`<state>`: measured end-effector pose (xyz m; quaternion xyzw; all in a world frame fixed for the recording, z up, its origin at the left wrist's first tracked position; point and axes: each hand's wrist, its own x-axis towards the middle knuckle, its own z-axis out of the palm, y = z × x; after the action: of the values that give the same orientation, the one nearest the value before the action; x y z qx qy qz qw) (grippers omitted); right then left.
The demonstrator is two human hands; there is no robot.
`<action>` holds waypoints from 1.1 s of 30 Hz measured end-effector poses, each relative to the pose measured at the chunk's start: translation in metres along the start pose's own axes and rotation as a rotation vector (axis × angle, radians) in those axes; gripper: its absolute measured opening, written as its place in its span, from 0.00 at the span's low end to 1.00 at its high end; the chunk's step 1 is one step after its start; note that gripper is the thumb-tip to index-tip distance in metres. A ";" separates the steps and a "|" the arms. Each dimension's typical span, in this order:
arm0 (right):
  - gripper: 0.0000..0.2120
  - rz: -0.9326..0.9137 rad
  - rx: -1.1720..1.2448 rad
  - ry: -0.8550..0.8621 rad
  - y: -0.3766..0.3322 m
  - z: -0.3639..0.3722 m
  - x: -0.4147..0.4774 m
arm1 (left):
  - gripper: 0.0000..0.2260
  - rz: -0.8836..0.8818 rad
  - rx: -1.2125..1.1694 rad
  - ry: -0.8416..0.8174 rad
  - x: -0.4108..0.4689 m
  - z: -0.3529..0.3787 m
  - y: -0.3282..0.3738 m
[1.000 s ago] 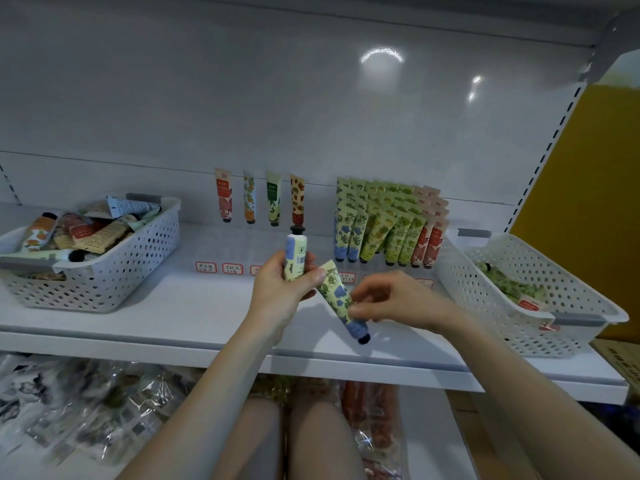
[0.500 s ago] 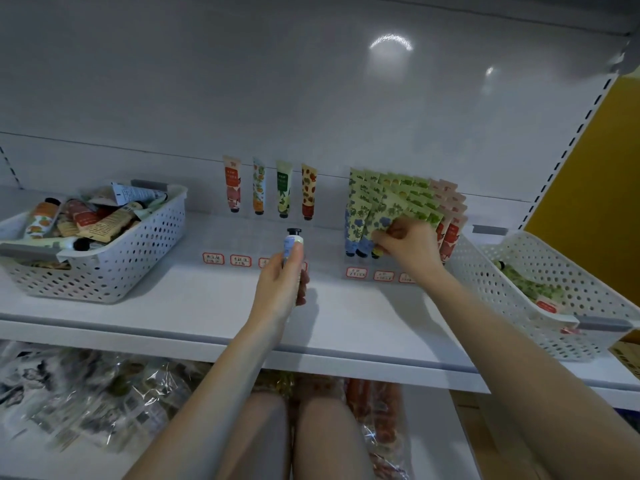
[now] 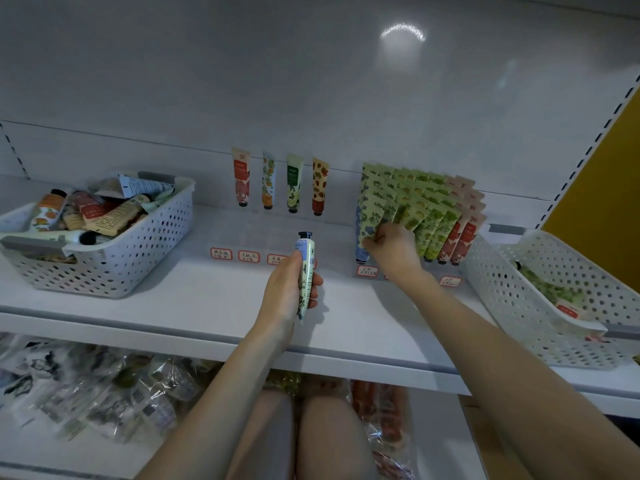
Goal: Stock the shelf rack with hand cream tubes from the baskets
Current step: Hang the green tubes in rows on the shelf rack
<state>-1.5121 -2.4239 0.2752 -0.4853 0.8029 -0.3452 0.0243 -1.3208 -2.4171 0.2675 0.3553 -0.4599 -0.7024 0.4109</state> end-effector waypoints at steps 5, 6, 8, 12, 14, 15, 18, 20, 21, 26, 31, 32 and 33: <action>0.20 0.017 -0.064 -0.029 0.000 -0.002 0.001 | 0.14 0.010 0.028 -0.007 0.004 0.002 -0.004; 0.20 0.018 -0.081 -0.037 0.000 -0.003 0.001 | 0.14 0.011 0.032 -0.010 0.004 0.003 -0.004; 0.19 0.014 -0.105 -0.051 -0.001 -0.003 0.002 | 0.15 0.012 0.040 -0.013 0.004 0.003 -0.005; 0.19 -0.004 -0.143 -0.072 -0.005 -0.004 0.004 | 0.15 0.014 0.056 -0.010 0.004 0.002 -0.006; 0.19 0.005 -0.151 -0.085 -0.006 -0.004 0.006 | 0.15 0.016 0.056 -0.003 0.005 0.001 -0.005; 0.19 0.007 -0.148 -0.088 -0.006 -0.004 0.006 | 0.14 0.019 0.055 -0.001 0.005 0.001 -0.005; 0.19 -0.005 -0.152 -0.077 -0.004 -0.003 0.005 | 0.14 0.024 0.053 -0.002 0.005 0.002 -0.004; 0.19 -0.002 -0.134 -0.067 -0.002 -0.003 0.003 | 0.14 0.025 0.056 0.000 0.004 0.003 -0.004; 0.19 0.006 -0.117 -0.066 -0.001 -0.003 0.002 | 0.14 0.027 0.058 0.002 0.004 0.003 -0.004; 0.20 0.017 -0.062 -0.075 0.004 -0.007 0.002 | 0.13 0.032 0.063 0.007 0.004 0.002 -0.004; 0.19 0.019 -0.065 -0.071 0.003 -0.009 0.002 | 0.13 0.018 0.073 0.007 0.004 0.004 -0.006; 0.19 0.021 -0.067 -0.071 0.003 -0.008 0.002 | 0.13 0.018 0.077 0.009 0.004 0.005 -0.006; 0.19 0.021 -0.073 -0.071 0.003 -0.007 0.002 | 0.13 0.018 0.076 0.010 0.004 0.005 -0.006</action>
<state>-1.5180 -2.4213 0.2793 -0.4892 0.8188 -0.2979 0.0385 -1.3285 -2.4177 0.2633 0.3700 -0.4875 -0.6790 0.4055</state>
